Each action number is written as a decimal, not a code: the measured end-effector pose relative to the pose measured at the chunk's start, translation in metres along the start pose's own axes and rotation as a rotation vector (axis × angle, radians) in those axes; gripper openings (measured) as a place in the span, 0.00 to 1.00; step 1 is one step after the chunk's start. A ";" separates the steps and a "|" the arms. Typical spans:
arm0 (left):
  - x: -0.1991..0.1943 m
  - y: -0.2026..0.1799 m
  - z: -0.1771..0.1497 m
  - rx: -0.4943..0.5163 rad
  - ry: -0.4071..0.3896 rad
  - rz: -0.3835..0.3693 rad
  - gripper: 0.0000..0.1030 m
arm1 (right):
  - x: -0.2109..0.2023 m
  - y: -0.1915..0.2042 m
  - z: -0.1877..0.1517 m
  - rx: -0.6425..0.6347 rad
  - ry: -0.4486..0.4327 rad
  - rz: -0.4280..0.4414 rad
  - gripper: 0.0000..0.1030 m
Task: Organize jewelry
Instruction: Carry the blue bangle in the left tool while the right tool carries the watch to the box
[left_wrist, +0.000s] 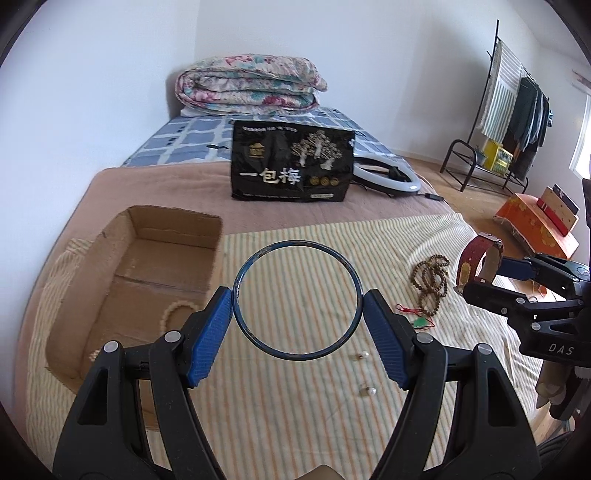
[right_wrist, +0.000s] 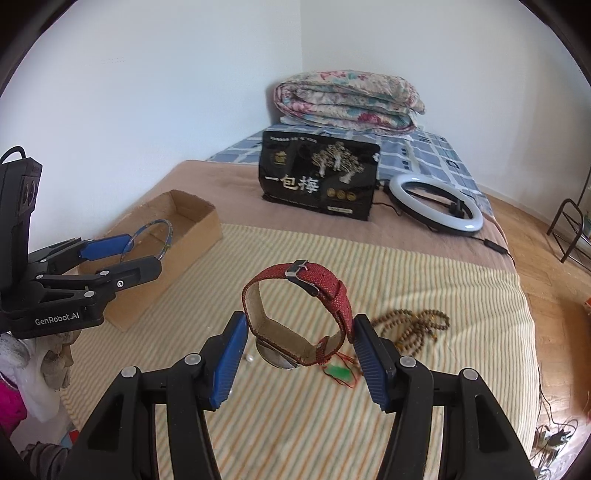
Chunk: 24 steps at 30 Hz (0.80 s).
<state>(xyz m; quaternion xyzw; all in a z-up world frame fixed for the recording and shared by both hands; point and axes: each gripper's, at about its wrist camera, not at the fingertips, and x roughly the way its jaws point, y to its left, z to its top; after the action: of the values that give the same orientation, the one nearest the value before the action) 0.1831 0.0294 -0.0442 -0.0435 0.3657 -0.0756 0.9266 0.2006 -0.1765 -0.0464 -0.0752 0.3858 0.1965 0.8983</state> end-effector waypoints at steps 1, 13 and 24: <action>-0.002 0.005 0.000 -0.004 -0.003 0.006 0.72 | 0.001 0.004 0.003 -0.002 -0.002 0.006 0.58; -0.027 0.073 0.000 -0.058 -0.044 0.103 0.72 | 0.024 0.062 0.039 -0.068 -0.011 0.083 0.58; -0.034 0.126 -0.007 -0.122 -0.054 0.178 0.72 | 0.060 0.104 0.072 -0.101 -0.006 0.145 0.58</action>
<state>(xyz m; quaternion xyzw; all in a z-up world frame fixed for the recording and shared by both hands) 0.1680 0.1590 -0.0435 -0.0690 0.3467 0.0307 0.9349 0.2425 -0.0435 -0.0384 -0.0915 0.3771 0.2804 0.8779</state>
